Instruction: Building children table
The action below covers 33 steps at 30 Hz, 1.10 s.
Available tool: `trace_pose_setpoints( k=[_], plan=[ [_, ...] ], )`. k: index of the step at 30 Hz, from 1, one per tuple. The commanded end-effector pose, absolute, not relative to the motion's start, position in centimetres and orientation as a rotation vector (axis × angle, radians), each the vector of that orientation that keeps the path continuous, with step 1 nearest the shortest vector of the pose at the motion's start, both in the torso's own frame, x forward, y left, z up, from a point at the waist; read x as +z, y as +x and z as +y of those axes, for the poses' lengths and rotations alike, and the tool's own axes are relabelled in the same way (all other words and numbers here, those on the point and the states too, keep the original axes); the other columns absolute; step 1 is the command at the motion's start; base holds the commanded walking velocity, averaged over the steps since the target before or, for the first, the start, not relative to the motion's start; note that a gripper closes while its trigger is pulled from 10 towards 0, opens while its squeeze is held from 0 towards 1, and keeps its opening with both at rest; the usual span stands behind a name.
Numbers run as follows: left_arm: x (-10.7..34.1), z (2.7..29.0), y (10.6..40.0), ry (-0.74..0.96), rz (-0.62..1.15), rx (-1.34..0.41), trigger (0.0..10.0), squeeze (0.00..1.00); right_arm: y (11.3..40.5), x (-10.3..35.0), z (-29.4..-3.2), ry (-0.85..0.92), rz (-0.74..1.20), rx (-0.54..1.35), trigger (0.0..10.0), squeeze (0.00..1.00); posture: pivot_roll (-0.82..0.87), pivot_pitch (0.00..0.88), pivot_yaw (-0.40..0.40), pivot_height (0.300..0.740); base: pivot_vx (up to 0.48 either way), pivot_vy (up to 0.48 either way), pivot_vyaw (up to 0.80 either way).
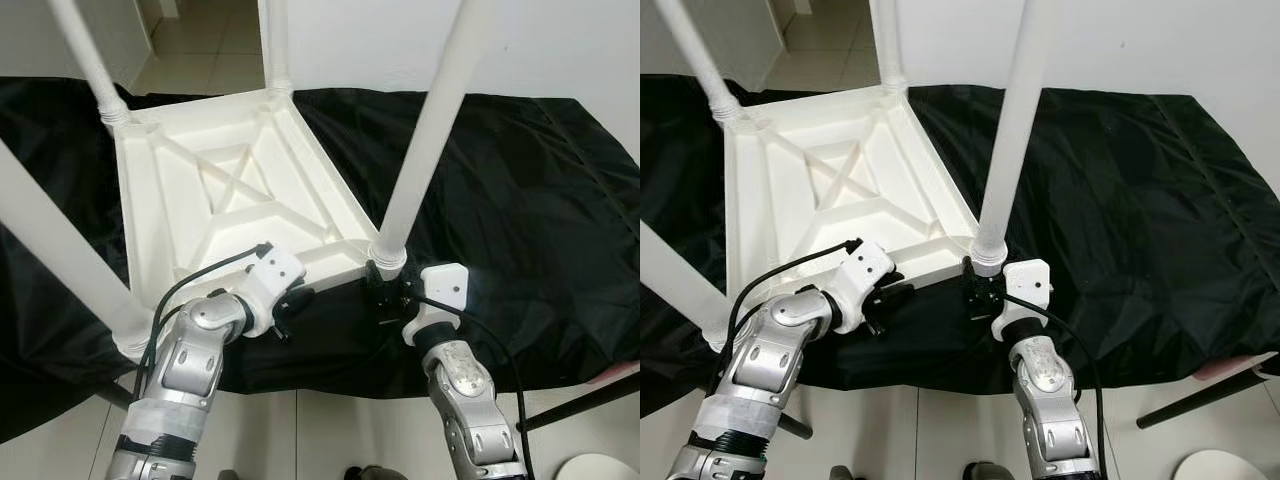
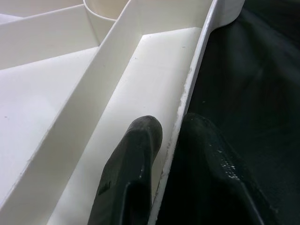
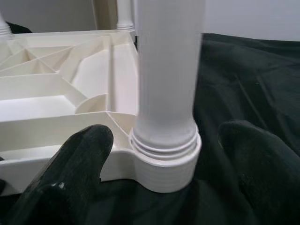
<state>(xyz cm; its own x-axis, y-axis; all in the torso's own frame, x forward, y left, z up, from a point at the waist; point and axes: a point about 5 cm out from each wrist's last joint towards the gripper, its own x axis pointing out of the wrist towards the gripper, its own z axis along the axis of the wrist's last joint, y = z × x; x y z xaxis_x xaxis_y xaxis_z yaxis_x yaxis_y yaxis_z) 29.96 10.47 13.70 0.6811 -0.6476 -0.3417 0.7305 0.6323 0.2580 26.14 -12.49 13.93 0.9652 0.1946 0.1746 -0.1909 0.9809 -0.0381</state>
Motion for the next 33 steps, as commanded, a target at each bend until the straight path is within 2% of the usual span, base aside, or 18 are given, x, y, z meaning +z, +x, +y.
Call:
trace_pose_setpoints(
  k=[1,13,18,19,20,21,22,23,25,26,28,29,31,32,33],
  plan=[
    [13.2,13.8,30.9,0.425,0.214,-0.325,0.0,0.00,26.0,13.6,-12.5,-0.014,-0.164,0.194,10.0,0.00,-0.06,0.111,0.029,0.740,0.000,0.000,0.00],
    [13.3,14.5,31.0,0.417,0.226,-0.229,0.0,0.00,26.2,13.6,-12.8,-0.020,-0.166,0.179,10.0,0.00,-0.07,0.113,0.037,0.740,0.000,0.000,0.00],
    [13.2,15.5,31.0,0.357,0.245,-0.119,0.0,0.00,26.3,13.7,-13.4,-0.028,-0.171,0.152,10.0,0.00,-0.07,0.115,0.037,0.740,0.000,0.000,0.00],
    [13.2,15.5,31.1,0.345,0.242,-0.087,2.3,0.00,26.3,13.7,-13.5,-0.028,-0.170,0.151,10.0,0.00,-0.07,0.115,0.039,0.740,0.000,0.000,0.00],
    [13.2,15.5,31.1,0.345,0.242,-0.087,2.3,0.00,26.3,13.7,-13.5,-0.028,-0.170,0.151,10.0,0.00,-0.07,0.115,0.039,0.740,0.000,0.000,0.00],
    [13.2,15.4,31.2,0.346,0.243,-0.064,0.0,0.00,26.3,13.7,-13.5,-0.027,-0.169,0.150,10.0,0.00,-0.07,0.116,0.036,0.740,0.000,0.000,0.00],
    [13.2,15.4,31.2,0.346,0.243,-0.064,0.0,0.00,26.3,13.7,-13.5,-0.027,-0.169,0.150,10.0,0.00,-0.07,0.116,0.036,0.740,0.000,0.000,0.00],
    [13.2,15.3,31.3,0.364,0.247,-0.064,2.2,0.00,26.3,13.7,-13.4,-0.027,-0.169,0.151,10.0,0.00,-0.07,0.116,0.035,0.740,0.000,0.000,0.00],
    [13.2,15.3,31.3,0.364,0.247,-0.064,2.2,0.00,26.3,13.7,-13.4,-0.027,-0.169,0.151,10.0,0.00,-0.07,0.116,0.035,0.740,0.000,0.000,0.00],
    [13.3,15.1,31.5,0.378,0.239,-0.059,3.6,0.00,26.4,13.7,-13.4,-0.028,-0.169,0.153,10.0,0.00,-0.07,0.116,0.037,0.740,0.000,0.000,0.00],
    [13.4,15.1,31.7,0.369,0.234,-0.050,4.0,0.00,26.4,13.7,-13.4,-0.028,-0.169,0.153,10.0,0.00,-0.07,0.116,0.040,0.740,0.000,0.000,0.00],
    [13.5,14.7,31.8,0.364,0.230,-0.071,10.0,0.00,26.4,13.7,-13.4,-0.029,-0.169,0.151,10.0,0.00,-0.07,0.116,0.040,0.740,0.000,0.000,0.00],
    [13.6,14.4,31.9,0.359,0.229,-0.087,10.0,0.00,26.4,13.7,-13.4,-0.029,-0.170,0.149,10.0,0.00,-0.07,0.116,0.040,0.740,0.000,0.000,0.00],
    [13.8,13.1,31.8,0.310,0.207,-0.163,10.0,0.36,26.4,13.7,-13.4,-0.029,-0.170,0.148,10.0,0.00,-0.07,0.113,0.042,0.740,0.000,0.000,0.00],
    [14.1,11.6,31.4,0.245,0.170,-0.281,10.0,1.00,26.4,13.6,-13.4,-0.028,-0.170,0.146,10.0,0.00,-0.07,0.114,0.045,0.740,0.000,0.000,0.00]
  ],
)
